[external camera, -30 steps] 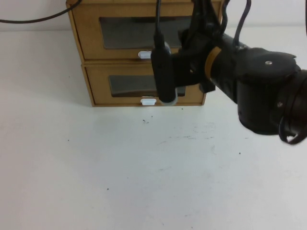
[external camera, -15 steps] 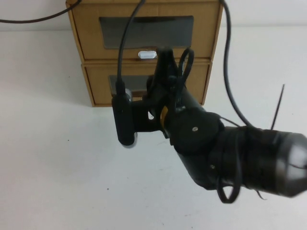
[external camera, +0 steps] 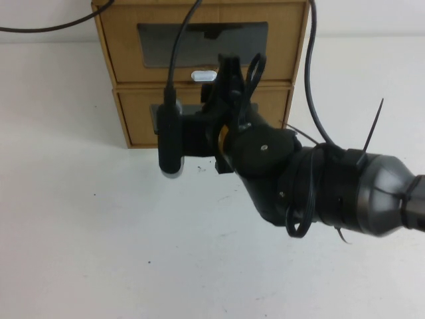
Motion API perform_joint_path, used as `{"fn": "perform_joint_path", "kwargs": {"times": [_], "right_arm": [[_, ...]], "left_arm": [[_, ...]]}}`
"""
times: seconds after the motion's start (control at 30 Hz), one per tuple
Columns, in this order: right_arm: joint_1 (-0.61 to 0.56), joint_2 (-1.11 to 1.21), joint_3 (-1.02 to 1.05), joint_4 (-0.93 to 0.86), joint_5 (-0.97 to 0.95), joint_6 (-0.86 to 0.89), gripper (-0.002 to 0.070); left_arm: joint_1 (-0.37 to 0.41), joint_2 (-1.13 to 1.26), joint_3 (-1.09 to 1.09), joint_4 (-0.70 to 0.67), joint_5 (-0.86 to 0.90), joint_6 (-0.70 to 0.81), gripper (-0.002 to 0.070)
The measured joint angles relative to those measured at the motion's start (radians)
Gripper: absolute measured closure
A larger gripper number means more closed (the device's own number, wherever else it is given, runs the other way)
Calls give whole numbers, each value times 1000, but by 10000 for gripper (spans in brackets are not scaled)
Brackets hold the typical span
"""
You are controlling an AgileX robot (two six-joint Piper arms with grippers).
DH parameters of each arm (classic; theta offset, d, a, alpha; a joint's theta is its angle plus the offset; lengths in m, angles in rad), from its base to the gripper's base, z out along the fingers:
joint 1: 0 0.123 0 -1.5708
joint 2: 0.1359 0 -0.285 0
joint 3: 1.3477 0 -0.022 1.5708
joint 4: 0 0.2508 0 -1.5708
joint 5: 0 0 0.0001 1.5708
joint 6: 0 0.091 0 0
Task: Open the shoe box
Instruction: 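Pull the top drawer of the cardboard box fully open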
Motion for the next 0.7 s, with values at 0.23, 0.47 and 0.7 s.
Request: {"fn": "perform_joint_path", "kwargs": {"times": [0.23,0.47,0.7], "right_arm": [[-26,1,-6,0,2,92,365],[-26,1,-7,0,-4,79,364],[-33,34,-68,0,-13,28,363]], "left_arm": [[0,4,0,0,0,0,680],[-2,29,0,-16,0,-6,680],[-2,30,0,-22,-2,-10,680]]}}
